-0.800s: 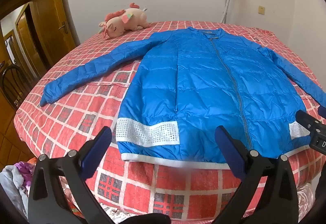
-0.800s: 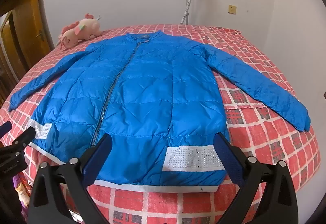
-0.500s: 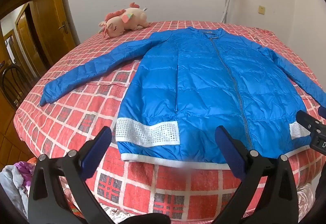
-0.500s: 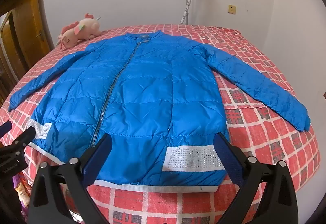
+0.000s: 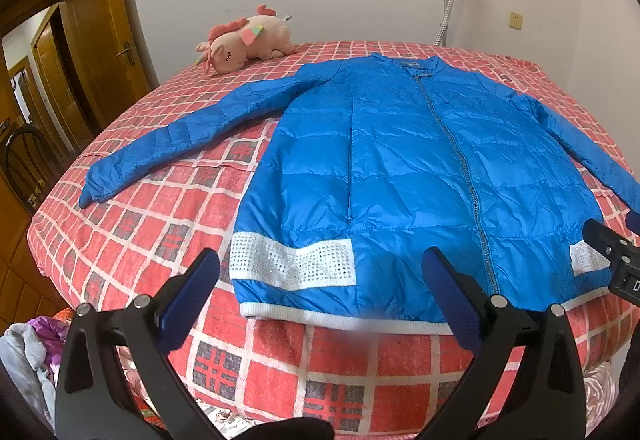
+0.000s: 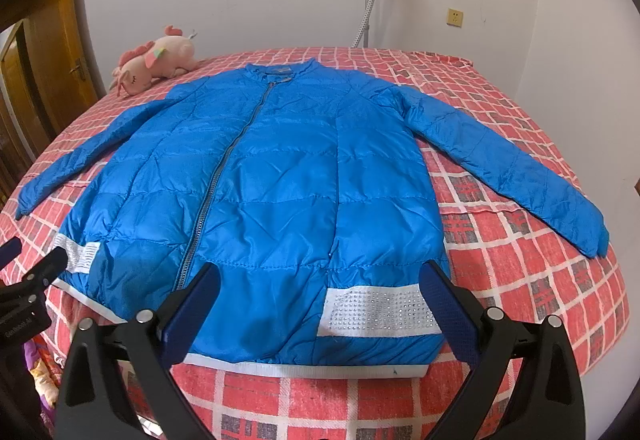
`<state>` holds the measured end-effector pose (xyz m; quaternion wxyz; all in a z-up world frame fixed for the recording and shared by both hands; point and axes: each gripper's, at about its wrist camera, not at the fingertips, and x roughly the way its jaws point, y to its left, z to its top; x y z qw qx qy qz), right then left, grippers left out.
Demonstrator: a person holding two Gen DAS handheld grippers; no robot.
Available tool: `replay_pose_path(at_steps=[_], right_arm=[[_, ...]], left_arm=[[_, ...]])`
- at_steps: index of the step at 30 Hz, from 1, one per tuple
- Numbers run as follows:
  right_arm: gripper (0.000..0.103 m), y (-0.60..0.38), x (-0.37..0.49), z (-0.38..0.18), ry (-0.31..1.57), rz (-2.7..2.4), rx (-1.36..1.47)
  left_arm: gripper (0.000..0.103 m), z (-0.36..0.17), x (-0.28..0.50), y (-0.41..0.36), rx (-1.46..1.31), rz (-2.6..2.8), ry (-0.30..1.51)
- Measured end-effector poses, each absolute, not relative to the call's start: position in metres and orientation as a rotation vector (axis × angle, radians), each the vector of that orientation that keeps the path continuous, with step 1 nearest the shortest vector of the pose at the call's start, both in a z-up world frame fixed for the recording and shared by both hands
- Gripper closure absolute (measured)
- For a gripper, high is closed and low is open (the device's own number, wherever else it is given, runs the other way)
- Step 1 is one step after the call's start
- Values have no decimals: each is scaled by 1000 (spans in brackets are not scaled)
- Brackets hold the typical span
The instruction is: Fold large clothes
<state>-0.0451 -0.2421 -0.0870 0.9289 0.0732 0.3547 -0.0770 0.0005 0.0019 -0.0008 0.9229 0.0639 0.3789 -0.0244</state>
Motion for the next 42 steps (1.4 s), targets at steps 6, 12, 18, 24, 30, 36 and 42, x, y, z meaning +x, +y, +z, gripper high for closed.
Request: replay_pose_path(at_steps=[6,12,18,24,30,36,42], right_arm=[[4,-242,-46,-87,726,-159,150],[4,-243,-46,-87,727,-159,149],[4,-244,-46,-87,727,-158,150],[4,-243,-45,-88,728,-157,150],[4,-243,-45,-88,728,-158,149],[4,-244,-44,-88,728,-157,150],[4,-248,-45,-90,726,-158,148]], left_arm=[[3,-2,2,2,130,-49,778],[3,-1,2,4,129,-50,777],[3,-1,3,4,130,-49,777],[3,-1,3,4,130,-51,777],[3,-1,2,4,129,-50,777],[3,-1,2,4,131,-48,776],[3,0,3,2,134,-48,775]])
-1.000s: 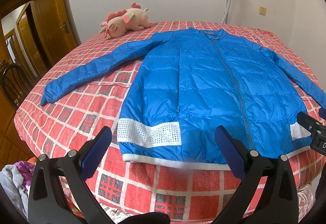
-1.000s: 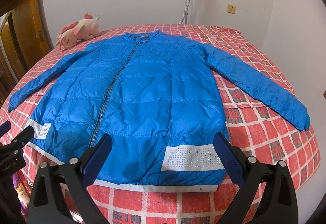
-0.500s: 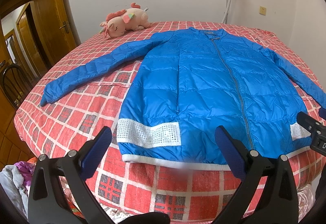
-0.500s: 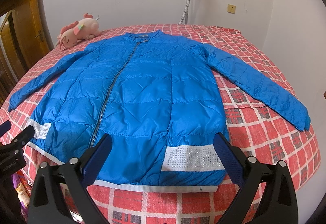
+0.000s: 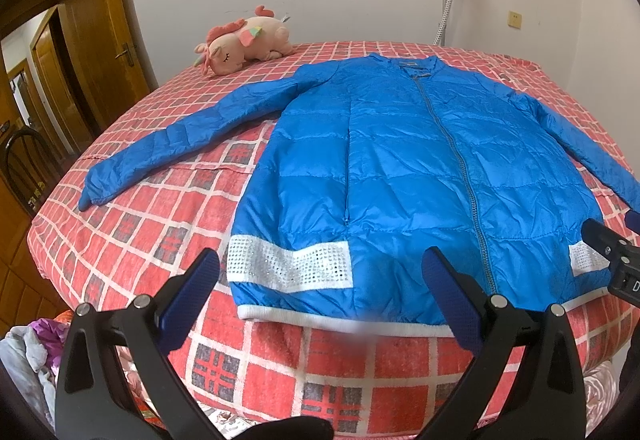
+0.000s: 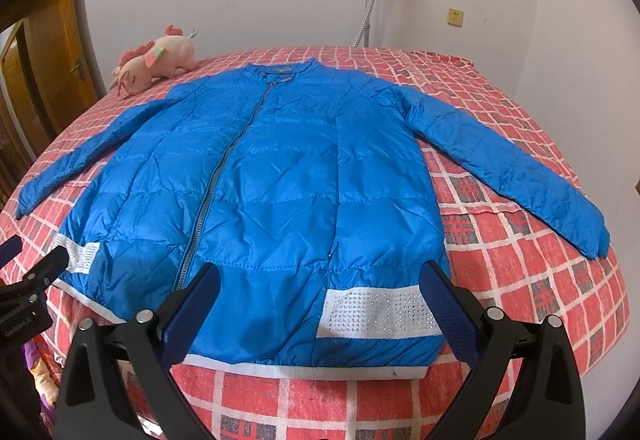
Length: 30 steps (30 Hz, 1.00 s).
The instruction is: Fold large clothes
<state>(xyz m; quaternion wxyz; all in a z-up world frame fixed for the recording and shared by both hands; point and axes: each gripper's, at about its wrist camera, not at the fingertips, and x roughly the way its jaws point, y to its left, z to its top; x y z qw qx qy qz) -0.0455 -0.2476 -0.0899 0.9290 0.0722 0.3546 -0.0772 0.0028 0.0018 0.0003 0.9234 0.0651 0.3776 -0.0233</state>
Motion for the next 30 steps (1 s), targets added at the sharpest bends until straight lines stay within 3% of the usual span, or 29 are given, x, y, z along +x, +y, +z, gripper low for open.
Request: replay_pose_path(at_steps=[30], right_arm=[[4,-250,-44,-89,730,-165,155]], left_arm=[[3,2,3,-2,141,-47,776]])
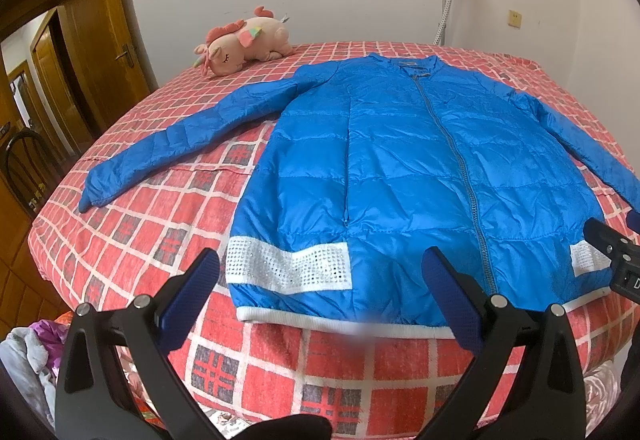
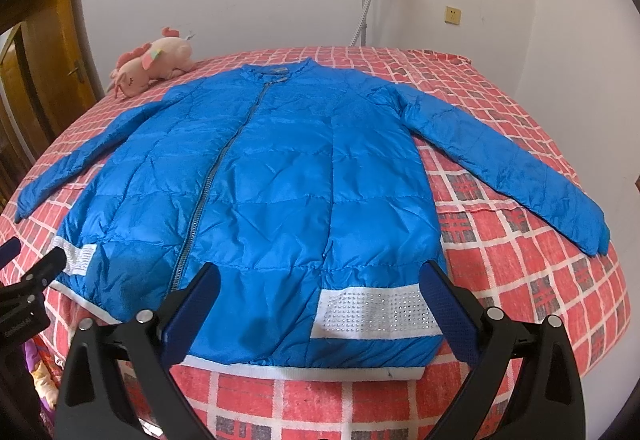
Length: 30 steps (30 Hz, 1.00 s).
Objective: Fold large clothes
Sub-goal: 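Grasp the blue jacket sleeve cuff with the right tool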
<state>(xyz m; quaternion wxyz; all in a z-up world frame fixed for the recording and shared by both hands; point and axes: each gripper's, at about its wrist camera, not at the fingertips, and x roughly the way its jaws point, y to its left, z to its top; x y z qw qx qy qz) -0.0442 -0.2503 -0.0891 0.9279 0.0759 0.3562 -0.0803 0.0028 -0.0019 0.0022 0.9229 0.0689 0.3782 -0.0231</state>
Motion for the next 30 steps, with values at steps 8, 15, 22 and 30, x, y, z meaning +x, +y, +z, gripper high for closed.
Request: replay_pose_path(at_steps=[8,15,22,30], right_arm=[[4,-265,-42,-86,717,-203,159],[4,-298,-40,-83,689,-274,176],[4,-392,-31,-93,748,-333,316],[4,-570,-51,-134,883,-562,640]], left_arm=[[3,1,14,-11,161,-62,774],[3,0,32,-28,136,-156,793],[3,-3,66,-57,137,-237,821],[3,-17,112,-95,214,-287,853]])
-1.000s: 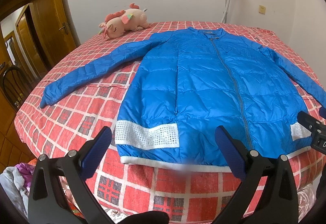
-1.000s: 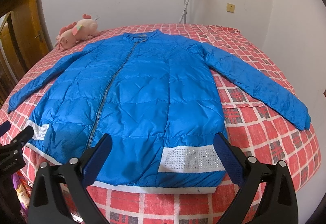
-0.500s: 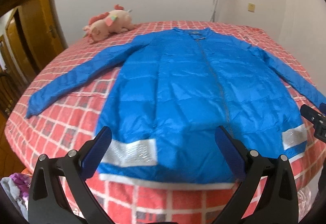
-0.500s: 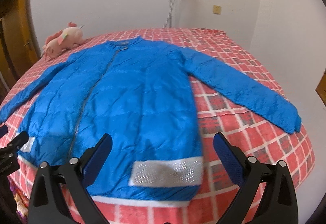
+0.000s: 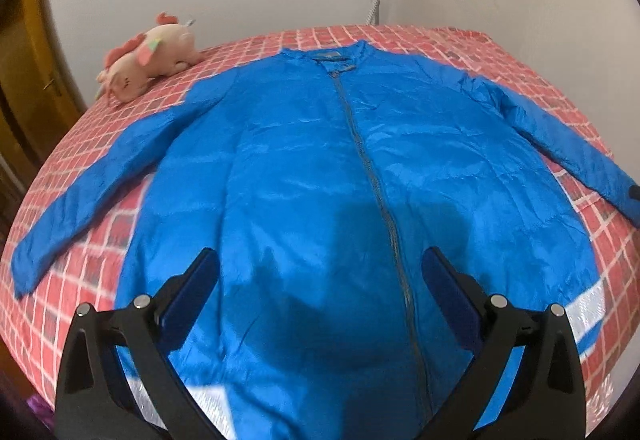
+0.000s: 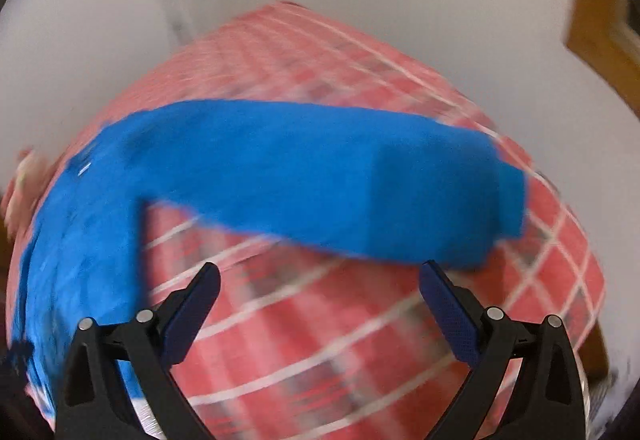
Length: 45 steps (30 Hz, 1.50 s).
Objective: Fold large clothes
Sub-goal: 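Grasp the blue jacket sleeve cuff with the right tool, then fold the held sleeve across the jacket body and open the right tool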
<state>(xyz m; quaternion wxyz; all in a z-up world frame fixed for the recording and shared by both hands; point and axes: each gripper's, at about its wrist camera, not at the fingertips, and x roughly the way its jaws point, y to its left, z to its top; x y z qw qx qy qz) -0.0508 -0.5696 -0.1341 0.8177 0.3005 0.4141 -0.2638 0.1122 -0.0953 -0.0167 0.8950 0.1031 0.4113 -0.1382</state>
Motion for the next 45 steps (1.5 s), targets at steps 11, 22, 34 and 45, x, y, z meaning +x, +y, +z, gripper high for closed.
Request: replay_pose_path(at_steps=[11,22,34,45], right_arm=[[8,-651,-63,-179,913,-592,880],[75,-644,-55,-143,789,-507,873],[78,-547,66,-46,677,-239,669],[78,-397,208,-42,770,-107,353]], left_arm=[[3,-27,151,-124,260,-293,881],[3,-32,168,-122,209,-314,922],[3,-13,180,-104,166,-329,916],[3,-6,241,-79,133,-204,886]])
